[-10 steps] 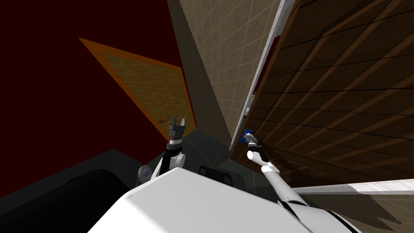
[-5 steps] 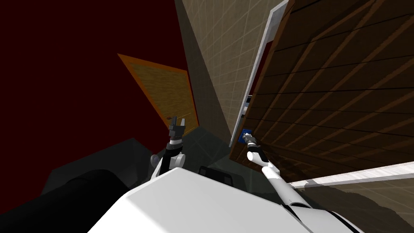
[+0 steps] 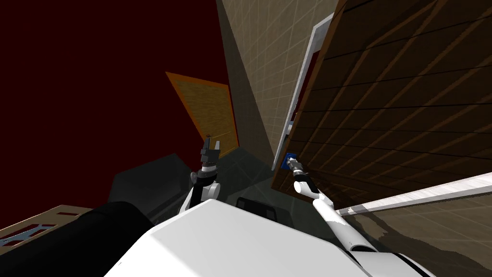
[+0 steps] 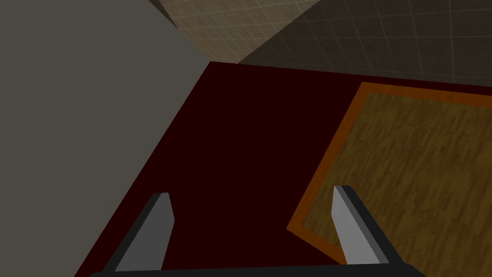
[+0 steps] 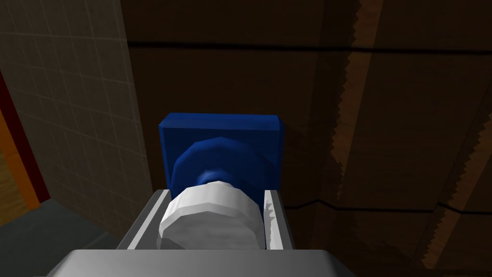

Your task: Pull the door open

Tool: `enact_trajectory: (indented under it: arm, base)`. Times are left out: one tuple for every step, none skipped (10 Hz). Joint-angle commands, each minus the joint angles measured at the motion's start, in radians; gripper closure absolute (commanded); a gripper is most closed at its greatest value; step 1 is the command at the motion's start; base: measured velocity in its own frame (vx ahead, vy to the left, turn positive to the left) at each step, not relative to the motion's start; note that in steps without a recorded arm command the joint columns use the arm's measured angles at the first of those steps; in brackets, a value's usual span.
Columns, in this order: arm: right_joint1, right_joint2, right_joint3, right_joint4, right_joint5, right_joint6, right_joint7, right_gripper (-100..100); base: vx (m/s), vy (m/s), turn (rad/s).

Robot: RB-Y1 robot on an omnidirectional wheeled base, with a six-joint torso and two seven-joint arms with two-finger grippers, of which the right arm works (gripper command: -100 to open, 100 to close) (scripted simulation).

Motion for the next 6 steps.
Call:
enact_trajectory:
  arm:
    - [0.003,-0.012,0.023,-0.013,0.003,-0.003,-0.021,100]
    - [0.006,-0.018,0.034,-0.019,0.005,-0.004,-0.03,100]
    - [0.008,-0.024,0.047,-0.025,0.007,-0.005,-0.041,100]
    - [0.009,-0.019,0.039,-0.021,0.006,-0.001,-0.032,100]
    - [0.015,-0.031,0.066,-0.032,0.011,-0.005,-0.053,100]
    - [0.016,-0.035,0.072,-0.035,0.012,-0.006,-0.058,100]
  base:
    - [-0.233,-0.058,0.086]
    - [-0.223,-0.091,0.067]
    - [-0.214,-0.102,0.086]
    - [-0.095,-0.038,0.035]
    - [-0.16,-0.031,0.083]
    - [-0.194,-0.087,0.075]
